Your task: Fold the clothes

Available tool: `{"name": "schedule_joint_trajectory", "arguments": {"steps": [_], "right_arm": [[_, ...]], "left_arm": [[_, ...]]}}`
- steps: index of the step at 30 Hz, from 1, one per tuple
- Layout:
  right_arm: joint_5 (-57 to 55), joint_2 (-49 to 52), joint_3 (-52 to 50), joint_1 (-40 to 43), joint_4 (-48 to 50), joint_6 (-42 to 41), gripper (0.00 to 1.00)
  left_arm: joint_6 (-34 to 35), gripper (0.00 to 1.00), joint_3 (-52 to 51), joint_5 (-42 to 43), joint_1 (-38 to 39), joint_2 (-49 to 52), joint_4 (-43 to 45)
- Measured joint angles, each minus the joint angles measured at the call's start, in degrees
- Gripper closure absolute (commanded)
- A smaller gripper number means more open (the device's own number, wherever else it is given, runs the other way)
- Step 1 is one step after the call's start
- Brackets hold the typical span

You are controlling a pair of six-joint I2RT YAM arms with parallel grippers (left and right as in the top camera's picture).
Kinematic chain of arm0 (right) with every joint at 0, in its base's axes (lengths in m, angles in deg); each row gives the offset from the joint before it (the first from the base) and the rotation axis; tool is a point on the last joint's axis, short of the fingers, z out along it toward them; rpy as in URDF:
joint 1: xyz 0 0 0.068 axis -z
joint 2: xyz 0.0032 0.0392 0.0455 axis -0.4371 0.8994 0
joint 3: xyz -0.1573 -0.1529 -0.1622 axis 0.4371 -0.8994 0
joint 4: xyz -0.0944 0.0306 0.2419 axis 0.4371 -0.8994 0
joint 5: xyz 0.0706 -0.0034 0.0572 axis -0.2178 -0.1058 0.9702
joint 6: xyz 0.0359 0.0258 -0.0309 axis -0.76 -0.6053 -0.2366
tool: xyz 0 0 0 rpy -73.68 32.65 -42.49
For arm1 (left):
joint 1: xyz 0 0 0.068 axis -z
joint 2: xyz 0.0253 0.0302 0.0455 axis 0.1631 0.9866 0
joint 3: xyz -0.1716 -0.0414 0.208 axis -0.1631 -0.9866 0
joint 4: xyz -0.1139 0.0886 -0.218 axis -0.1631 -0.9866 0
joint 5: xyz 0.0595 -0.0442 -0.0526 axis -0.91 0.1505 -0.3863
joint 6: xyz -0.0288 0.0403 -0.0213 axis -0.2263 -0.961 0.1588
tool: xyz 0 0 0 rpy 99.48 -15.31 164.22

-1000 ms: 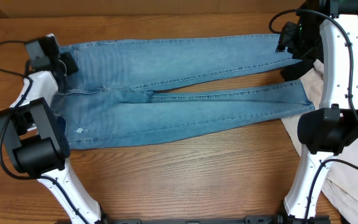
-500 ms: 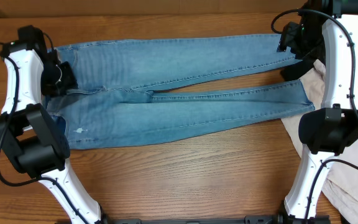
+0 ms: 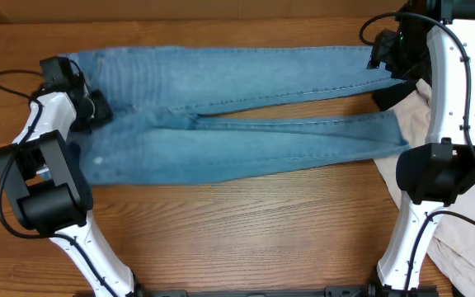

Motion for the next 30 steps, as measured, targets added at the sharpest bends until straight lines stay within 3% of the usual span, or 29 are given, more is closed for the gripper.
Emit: {"name": "schedule_joint_trajectory", "arguments": {"steps": [5, 9, 12, 15, 16, 17, 18, 23, 30], "right_arm": [[0.0, 0.0, 0.0, 0.0, 0.0, 0.0, 0.4], [-0.1, 0.0, 0.0, 0.0, 0.0, 0.0, 0.39], [-0.5, 0.0, 0.0, 0.0, 0.0, 0.1, 0.28], [-0.9, 0.0, 0.0, 0.1, 0.0, 0.4, 0.0], [-0.9, 0.0, 0.0, 0.2, 0.0, 0.0, 0.0], [-0.8, 0.0, 0.0, 0.5, 0.0, 0.5, 0.0], [-0.7, 0.0, 0.0, 0.8, 0.1, 0.1, 0.0], [3.5, 0.0, 0.0, 4.6, 0.0, 0.5, 0.0], [6.3, -0.7, -4.2, 10.2, 0.1, 0.2, 0.0]], "left_arm": [[-1.2, 0.52, -0.3, -0.3, -0.8, 0.2, 7.8], [-1.1, 0.47, -0.2, -0.2, -1.7, 0.2, 7.1], [-1.0, 0.43, 2.2, -0.1, -2.1, 0.3, -0.5], [-0.8, 0.3, 9.1, 0.0, -2.3, 0.4, -13.9], [-0.8, 0.25, 11.6, 0.0, -2.3, 0.4, -17.7], [-0.8, 0.08, 14.1, 0.0, -2.3, 0.3, -21.2], [-0.8, 0.0, 16.7, 0.0, -2.3, 0.2, -24.2], [-0.5, 0.0, 25.0, 3.2, -2.3, -2.8, -36.4], [-0.4, 0.0, 26.9, 7.5, -2.2, -6.7, -52.7]]}}
